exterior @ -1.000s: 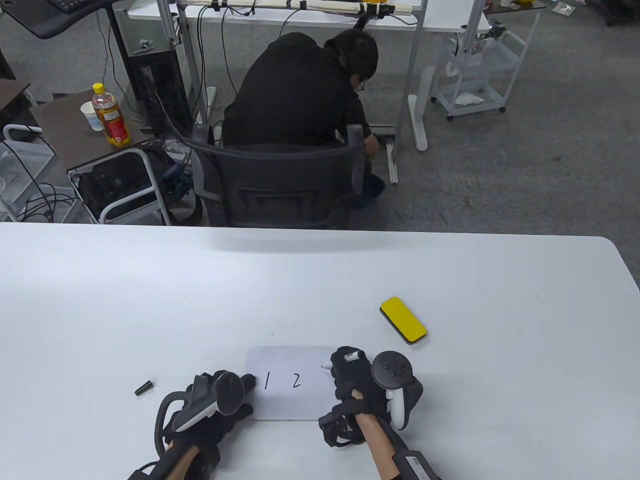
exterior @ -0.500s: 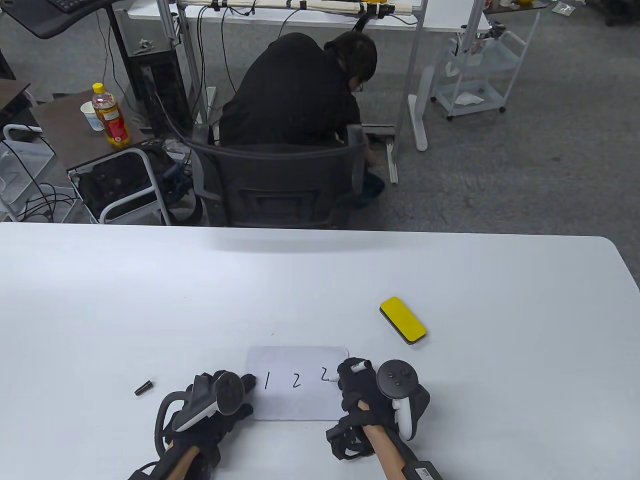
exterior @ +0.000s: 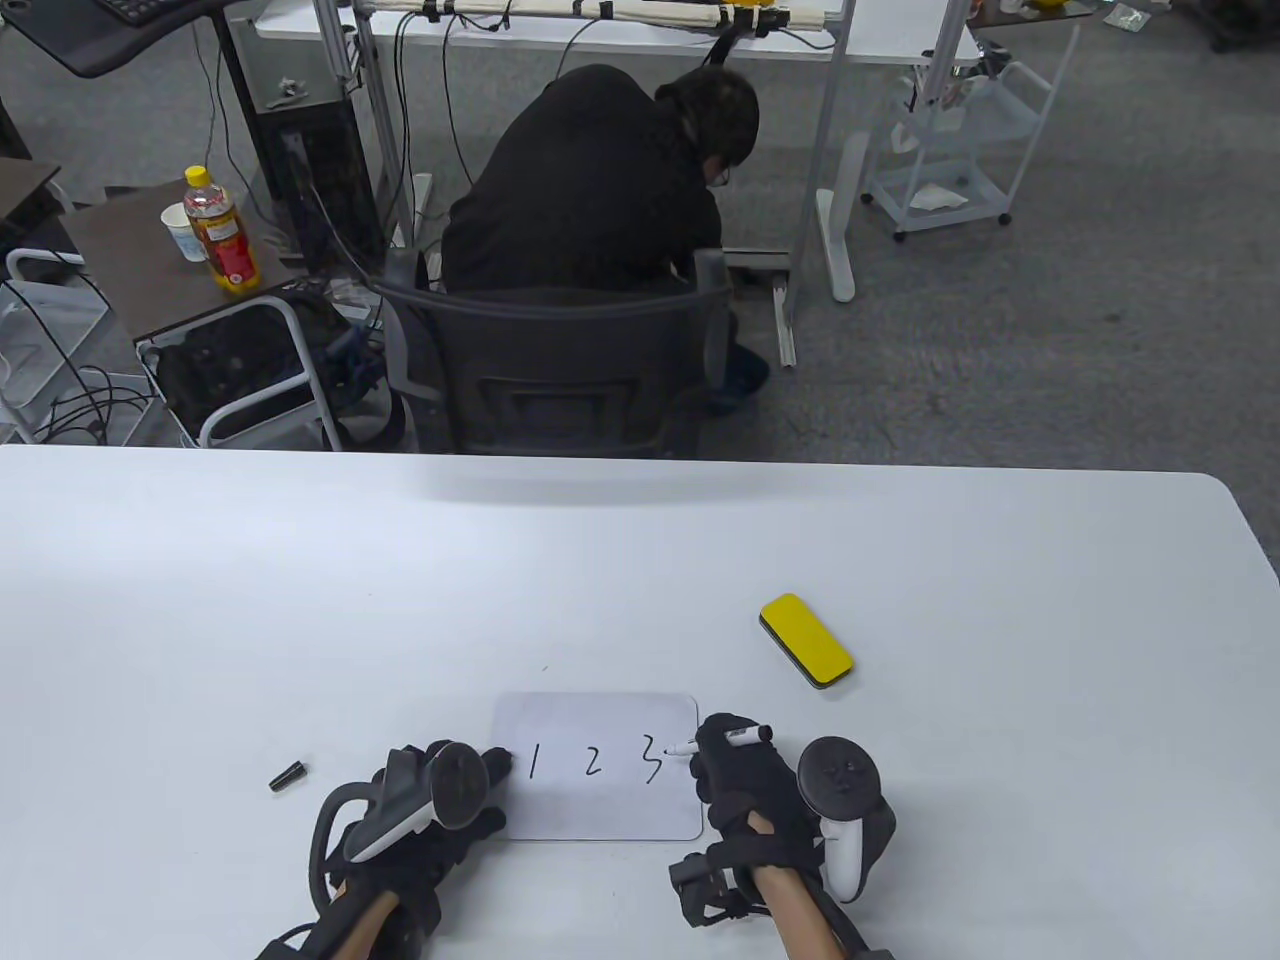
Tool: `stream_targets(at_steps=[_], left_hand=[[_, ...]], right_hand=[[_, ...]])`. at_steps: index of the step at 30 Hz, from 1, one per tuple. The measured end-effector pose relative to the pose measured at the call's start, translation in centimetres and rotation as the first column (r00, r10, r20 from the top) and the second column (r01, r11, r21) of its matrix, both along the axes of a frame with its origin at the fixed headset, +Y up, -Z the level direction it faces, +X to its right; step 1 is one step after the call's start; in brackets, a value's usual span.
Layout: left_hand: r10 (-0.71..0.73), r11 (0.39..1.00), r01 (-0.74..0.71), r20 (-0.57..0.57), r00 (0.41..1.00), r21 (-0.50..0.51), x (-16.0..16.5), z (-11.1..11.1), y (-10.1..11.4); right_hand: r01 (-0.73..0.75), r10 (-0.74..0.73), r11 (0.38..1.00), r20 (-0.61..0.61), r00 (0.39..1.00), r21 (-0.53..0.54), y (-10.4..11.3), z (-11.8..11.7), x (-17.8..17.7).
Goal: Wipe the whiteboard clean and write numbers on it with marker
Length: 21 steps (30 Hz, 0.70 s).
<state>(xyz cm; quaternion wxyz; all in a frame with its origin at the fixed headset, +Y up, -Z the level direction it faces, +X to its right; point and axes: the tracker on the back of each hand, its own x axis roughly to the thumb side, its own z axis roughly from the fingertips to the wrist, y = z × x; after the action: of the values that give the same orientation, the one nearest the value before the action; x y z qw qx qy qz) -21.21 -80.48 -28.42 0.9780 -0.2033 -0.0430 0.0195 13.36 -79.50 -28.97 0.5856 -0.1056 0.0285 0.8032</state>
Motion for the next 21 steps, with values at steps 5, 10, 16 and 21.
stream_targets(at_steps=[5, 10, 16, 21], left_hand=[[0.059, 0.998, -0.059, 0.0, 0.998, 0.026, -0.8, 0.0, 0.9], [0.176, 0.963, -0.158, -0.065, 0.982, 0.218, -4.1, 0.4, 4.4], [0.108, 0.909, 0.062, -0.376, 0.92, 0.413, -11.4, 1.3, 6.7], [0.096, 0.962, 0.058, -0.532, 0.841, 0.266, -15.4, 1.0, 4.4]], right_hand=[[0.104, -0.105, 0.994, -0.01, 0.994, -0.014, -0.4, 0.4, 0.4], [0.101, -0.101, 0.995, -0.022, 0.995, 0.013, 0.1, 0.5, 0.5], [0.137, -0.136, 0.99, -0.027, 0.99, 0.023, 0.3, 0.7, 0.8], [0.152, -0.151, 0.988, -0.034, 0.988, 0.024, 0.4, 0.8, 0.8]])
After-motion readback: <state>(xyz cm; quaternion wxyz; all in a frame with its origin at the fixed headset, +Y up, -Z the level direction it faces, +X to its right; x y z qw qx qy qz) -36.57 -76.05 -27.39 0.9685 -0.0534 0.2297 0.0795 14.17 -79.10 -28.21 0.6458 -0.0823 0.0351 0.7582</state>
